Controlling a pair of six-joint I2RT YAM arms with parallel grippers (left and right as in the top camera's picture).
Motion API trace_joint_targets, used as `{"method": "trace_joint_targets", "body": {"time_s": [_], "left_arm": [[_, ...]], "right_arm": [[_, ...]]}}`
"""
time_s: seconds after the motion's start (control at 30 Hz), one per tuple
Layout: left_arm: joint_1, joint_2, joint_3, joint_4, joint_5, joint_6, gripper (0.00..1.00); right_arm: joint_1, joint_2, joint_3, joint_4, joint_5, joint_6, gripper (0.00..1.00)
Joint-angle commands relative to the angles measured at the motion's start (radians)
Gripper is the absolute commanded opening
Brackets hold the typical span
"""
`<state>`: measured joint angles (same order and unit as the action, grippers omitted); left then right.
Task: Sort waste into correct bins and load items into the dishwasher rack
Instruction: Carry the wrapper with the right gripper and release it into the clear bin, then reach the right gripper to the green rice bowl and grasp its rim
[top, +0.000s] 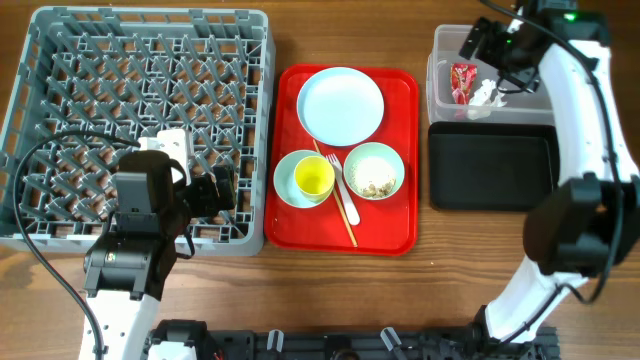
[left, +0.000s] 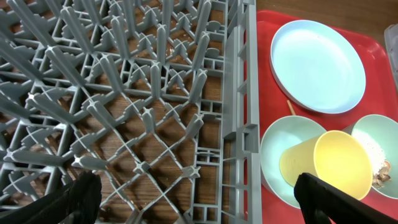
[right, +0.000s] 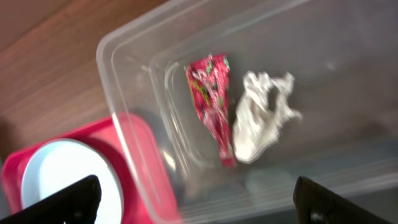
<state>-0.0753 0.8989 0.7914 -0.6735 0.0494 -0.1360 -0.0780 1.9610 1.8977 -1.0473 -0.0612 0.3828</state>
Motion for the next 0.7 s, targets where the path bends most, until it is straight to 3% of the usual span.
{"method": "trace_joint_targets", "body": {"time_s": [0.0,0.27,0.43,0.67], "left_arm": [[0.005,0.001,0.021,0.004,-0.006,-0.003,1.0],[0.005,0.001,0.021,0.004,-0.006,-0.003,1.0],[0.005,0.001,0.021,0.003,-0.006,-0.003,1.0],[0.005,0.001,0.021,0.003,-0.006,-0.003,1.0]], "right_arm": [[-0.008,-0.182,0.012,-0.078,-0.054,-0.063,1.0],[0.026,-0.265,0.006,-0.352,-0.193,-0.128,1.0],[0.155,-0.265,-0.061,-0.325,-0.188,-0.079,0.99],[0.402,-0.247,-0.286,-0.118,-0.049,0.179,0.96]]}}
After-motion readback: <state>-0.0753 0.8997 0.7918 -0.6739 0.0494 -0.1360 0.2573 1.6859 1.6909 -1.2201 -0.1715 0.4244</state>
